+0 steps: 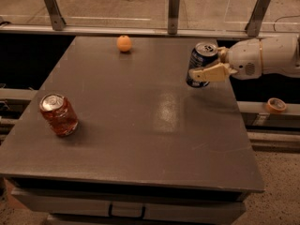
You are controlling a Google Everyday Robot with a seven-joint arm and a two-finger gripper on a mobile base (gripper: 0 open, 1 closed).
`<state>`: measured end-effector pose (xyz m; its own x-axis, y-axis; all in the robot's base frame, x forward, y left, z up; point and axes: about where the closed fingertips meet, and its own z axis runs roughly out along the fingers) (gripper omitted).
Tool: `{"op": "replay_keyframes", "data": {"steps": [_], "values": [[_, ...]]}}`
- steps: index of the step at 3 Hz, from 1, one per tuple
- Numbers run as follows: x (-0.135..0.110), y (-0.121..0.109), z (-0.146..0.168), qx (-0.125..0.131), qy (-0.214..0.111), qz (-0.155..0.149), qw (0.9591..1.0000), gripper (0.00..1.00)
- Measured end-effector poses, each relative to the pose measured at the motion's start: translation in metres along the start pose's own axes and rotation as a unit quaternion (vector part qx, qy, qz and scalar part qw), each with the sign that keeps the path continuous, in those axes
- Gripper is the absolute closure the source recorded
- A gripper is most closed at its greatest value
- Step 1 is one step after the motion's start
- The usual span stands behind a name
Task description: Move pepsi can near orange
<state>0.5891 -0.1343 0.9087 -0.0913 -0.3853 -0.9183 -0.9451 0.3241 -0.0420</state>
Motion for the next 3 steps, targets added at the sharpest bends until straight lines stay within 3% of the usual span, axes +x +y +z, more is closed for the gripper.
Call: {"op": "replay_keyframes", "data": {"steps": [1,2,3], "values": [[-0.044,-0.018,0.034,-0.006,-0.024,-0.058,0.998,1.0],[-0.044,-0.018,0.034,-0.007,-0.024,-0.058,0.998,1.0],[-0.043,-0.03,0.06,0.003,-0.033,-0.052,0.9981,1.0]]}}
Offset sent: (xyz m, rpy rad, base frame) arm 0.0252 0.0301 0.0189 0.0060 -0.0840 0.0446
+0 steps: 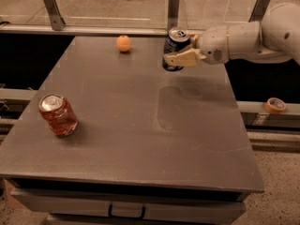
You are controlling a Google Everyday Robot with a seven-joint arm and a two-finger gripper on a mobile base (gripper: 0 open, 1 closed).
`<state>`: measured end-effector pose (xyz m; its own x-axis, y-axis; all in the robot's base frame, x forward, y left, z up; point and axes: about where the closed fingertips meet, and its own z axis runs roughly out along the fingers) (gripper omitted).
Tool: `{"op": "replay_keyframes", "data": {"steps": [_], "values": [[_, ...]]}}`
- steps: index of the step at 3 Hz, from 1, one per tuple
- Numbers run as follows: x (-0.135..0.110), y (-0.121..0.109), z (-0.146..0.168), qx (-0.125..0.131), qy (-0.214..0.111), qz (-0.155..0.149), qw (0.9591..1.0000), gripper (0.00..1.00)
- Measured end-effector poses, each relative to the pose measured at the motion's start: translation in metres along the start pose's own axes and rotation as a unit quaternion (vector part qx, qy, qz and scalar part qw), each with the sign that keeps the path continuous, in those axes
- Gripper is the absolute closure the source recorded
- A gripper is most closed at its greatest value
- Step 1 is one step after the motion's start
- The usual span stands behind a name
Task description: Move pepsi can near orange
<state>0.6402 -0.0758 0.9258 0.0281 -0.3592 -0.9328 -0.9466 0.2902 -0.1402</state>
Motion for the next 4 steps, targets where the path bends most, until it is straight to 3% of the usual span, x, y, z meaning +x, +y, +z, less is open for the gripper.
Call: {"op": "replay_keyframes", "data": {"steps": [1,3,4], "values": [[0.012,-0.037,0.045,0.01,-0.002,0.008,0.9999,1.0],[0.024,-0.102,0.108,0.022,0.051,-0.01,0.9984,1.0],[0.032,-0.118,0.123,0.032,0.068,0.001,0.9972,0.82]]}}
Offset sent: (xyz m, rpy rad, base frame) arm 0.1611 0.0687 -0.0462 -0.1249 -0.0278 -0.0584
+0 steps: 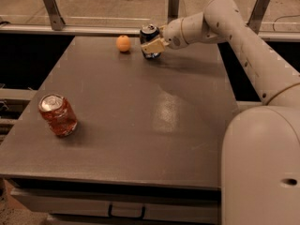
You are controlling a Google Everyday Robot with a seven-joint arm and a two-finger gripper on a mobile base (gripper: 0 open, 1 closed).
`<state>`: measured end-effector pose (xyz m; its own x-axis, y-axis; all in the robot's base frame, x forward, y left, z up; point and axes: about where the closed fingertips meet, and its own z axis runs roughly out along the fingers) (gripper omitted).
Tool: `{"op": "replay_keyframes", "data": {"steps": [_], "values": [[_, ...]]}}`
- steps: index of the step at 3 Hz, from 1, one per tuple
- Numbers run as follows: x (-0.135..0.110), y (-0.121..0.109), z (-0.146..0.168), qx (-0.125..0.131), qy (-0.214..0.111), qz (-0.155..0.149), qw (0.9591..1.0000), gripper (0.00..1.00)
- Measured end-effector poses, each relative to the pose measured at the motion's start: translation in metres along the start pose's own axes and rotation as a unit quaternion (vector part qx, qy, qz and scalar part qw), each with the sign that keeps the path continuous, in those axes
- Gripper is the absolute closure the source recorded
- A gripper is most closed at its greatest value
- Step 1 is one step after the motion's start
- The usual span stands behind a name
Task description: Move pepsi can near orange
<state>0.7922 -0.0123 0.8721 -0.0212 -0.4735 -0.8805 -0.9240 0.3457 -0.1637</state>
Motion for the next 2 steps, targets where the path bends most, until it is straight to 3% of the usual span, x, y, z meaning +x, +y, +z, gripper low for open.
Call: {"op": "replay_keyframes", "data": {"steps": [2], "values": [[0.0011,-0.0096,0.0074,0.009,0.005,0.013,0.9999,0.36]]}}
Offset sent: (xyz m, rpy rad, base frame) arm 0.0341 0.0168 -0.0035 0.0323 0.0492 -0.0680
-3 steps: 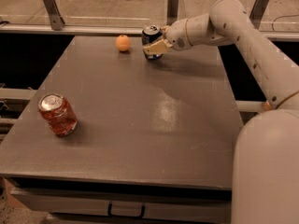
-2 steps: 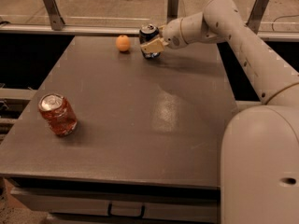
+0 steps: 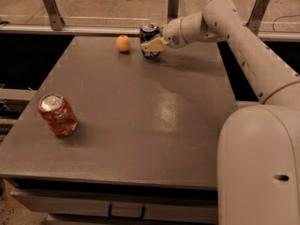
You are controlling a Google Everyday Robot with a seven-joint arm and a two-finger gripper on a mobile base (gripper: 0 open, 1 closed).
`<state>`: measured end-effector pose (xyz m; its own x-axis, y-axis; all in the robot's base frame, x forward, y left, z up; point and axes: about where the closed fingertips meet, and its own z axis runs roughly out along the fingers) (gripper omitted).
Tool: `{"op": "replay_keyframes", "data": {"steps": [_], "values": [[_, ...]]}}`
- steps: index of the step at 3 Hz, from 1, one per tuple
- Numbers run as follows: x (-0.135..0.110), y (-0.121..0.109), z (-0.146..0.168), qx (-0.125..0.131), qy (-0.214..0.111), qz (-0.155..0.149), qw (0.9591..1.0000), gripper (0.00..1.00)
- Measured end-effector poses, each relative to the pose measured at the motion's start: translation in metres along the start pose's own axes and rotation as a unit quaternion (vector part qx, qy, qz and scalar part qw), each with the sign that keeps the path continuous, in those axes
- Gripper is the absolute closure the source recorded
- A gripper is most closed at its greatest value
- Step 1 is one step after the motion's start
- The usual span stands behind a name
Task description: Move pepsi can near orange
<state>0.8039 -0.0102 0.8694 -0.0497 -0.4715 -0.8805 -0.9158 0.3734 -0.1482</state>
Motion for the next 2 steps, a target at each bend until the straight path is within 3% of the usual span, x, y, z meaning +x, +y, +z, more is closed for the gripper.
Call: {"op": "replay_keyframes", "data": {"steps": [1,2], "values": [[0.0,0.0,0.0,0.0,0.0,0.0,1.0,0.12],[-0.008,0.01,0.027,-0.022,-0.008,0.014,0.9996,0.0]]}}
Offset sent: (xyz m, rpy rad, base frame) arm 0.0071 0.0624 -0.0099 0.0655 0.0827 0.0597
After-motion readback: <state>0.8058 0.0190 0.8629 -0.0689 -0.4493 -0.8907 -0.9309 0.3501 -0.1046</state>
